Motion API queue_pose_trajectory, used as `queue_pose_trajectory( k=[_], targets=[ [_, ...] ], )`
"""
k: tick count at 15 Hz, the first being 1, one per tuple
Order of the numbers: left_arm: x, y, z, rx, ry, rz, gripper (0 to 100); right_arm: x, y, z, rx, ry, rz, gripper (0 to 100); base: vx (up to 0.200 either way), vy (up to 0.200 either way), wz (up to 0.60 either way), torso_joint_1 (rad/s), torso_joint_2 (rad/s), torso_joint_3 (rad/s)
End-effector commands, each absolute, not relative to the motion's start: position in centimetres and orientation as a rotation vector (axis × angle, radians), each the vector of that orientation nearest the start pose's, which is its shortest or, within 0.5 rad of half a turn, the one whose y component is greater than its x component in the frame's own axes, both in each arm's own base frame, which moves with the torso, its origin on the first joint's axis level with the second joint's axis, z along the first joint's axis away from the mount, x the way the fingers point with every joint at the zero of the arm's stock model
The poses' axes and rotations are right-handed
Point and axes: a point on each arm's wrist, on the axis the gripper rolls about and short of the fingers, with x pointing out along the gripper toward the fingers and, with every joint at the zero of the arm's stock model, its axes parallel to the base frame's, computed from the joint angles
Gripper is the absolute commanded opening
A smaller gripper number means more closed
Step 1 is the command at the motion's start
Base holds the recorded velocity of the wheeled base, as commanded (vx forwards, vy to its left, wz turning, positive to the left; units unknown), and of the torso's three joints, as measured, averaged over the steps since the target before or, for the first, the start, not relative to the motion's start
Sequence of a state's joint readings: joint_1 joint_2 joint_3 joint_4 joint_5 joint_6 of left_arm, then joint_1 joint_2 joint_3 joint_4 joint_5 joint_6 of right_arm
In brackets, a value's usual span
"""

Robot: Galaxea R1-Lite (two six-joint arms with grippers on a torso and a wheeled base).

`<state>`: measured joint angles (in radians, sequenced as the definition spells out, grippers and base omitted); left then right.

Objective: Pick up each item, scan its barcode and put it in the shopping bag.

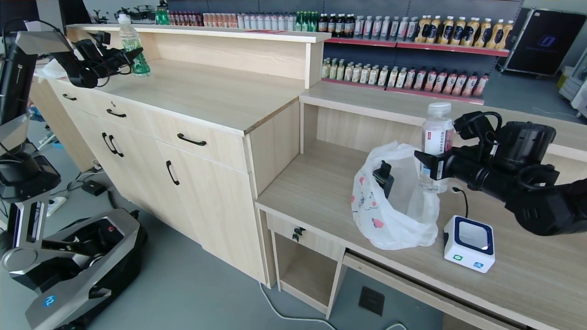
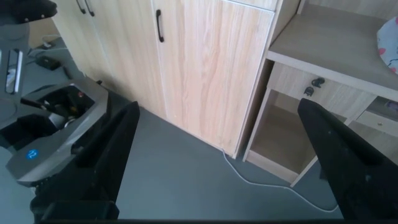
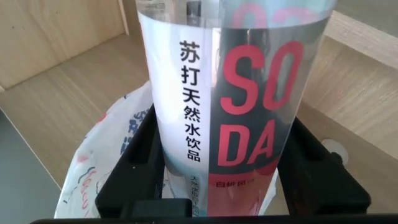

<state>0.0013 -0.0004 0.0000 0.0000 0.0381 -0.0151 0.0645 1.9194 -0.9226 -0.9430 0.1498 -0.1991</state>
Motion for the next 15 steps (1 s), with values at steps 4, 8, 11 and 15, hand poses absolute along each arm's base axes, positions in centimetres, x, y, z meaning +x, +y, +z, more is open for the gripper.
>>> queue_pose_trajectory(
  k=[4, 8, 11, 15],
  targets=[
    [-2.3, 0.1, 7.5, -0.015, 0.000, 0.040, 100, 38.5, 3.6, 11.7, -0.190, 0.067, 0.274, 0, 0.000, 0.000, 0.00, 0.000, 0.00, 0.000],
    [-2.3, 0.1, 7.5, -0.015, 0.000, 0.040, 100, 39.5, 4.4, 9.5, -0.190, 0.027, 0.378, 0, 0.000, 0.000, 0.00, 0.000, 0.00, 0.000],
    [-2.3, 0.1, 7.5, -0.015, 0.000, 0.040, 100, 40.4, 4.8, 7.2, -0.193, -0.026, 0.434, 0, 0.000, 0.000, 0.00, 0.000, 0.00, 0.000],
    [-2.3, 0.1, 7.5, -0.015, 0.000, 0.040, 100, 41.0, 5.0, 4.6, -0.192, -0.027, 0.457, 0, 0.000, 0.000, 0.00, 0.000, 0.00, 0.000]
  ],
)
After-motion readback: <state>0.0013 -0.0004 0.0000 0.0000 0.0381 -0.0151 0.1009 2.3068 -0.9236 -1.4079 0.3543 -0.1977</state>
